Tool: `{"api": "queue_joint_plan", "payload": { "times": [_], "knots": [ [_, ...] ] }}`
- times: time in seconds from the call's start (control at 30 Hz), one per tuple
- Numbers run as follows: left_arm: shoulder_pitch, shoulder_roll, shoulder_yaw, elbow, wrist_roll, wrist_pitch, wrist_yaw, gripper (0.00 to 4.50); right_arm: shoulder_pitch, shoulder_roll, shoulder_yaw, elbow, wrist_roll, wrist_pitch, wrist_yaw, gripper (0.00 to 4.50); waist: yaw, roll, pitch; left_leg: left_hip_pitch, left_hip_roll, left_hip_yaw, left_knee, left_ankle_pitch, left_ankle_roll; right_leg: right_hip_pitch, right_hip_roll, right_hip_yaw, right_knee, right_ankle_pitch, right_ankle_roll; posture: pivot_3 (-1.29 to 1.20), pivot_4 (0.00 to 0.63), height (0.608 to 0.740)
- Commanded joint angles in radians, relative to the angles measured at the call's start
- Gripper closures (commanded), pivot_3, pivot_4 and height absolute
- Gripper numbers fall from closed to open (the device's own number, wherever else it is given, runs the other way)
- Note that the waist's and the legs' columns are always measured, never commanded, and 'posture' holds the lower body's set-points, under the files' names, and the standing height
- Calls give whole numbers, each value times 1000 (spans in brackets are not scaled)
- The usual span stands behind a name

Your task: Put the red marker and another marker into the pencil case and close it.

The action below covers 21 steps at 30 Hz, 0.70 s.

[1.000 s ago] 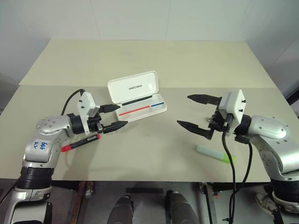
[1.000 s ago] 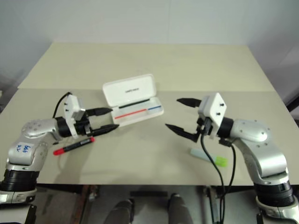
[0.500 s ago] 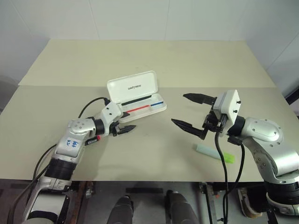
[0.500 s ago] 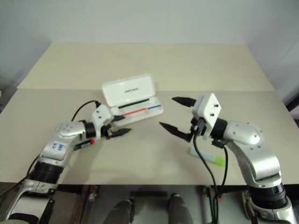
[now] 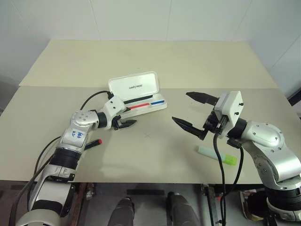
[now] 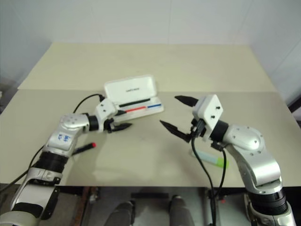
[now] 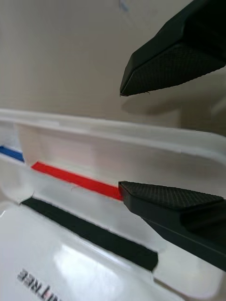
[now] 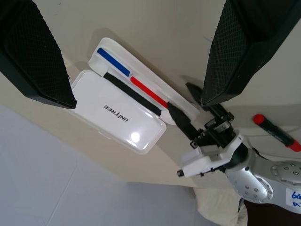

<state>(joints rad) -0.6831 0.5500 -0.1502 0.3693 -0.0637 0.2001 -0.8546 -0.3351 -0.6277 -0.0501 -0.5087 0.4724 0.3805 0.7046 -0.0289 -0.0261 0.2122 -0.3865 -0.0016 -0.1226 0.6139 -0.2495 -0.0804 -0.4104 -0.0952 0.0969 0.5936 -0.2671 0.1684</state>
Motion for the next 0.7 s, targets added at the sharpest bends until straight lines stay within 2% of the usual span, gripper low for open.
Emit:
{"api": "queue_joint_plan", "payload": {
  "times": [0.03,0.23,0.3,0.47,0.7],
  "knots": [
    [-34,11,-12,5,26,1,-19,2057,-16,3,-36,-43,9,-6,-22,0,1,0,0,0,0,0,0,0,0,0,0,0,0,0,0,0,150,740],
    [-62,2,-27,37,36,-9,-65,4067,-25,-5,-39,-53,16,6,-28,0,1,0,0,0,0,0,0,0,0,0,0,0,0,0,0,0,150,740],
    [-64,-4,-29,30,28,-5,-87,4478,-24,-9,-39,-54,17,9,-24,0,1,0,0,0,0,0,0,0,0,0,0,0,0,0,0,0,150,740],
    [-49,-8,-39,-29,25,-7,-119,4478,-24,-16,-43,-54,20,13,-17,0,1,0,0,0,0,0,0,0,0,0,0,0,0,0,0,0,150,740],
    [17,38,-49,-272,-36,16,-247,4478,20,-63,-76,-51,36,23,17,0,2,0,0,-1,0,0,0,0,0,0,0,0,-1,0,0,0,150,740]
  ]
}}
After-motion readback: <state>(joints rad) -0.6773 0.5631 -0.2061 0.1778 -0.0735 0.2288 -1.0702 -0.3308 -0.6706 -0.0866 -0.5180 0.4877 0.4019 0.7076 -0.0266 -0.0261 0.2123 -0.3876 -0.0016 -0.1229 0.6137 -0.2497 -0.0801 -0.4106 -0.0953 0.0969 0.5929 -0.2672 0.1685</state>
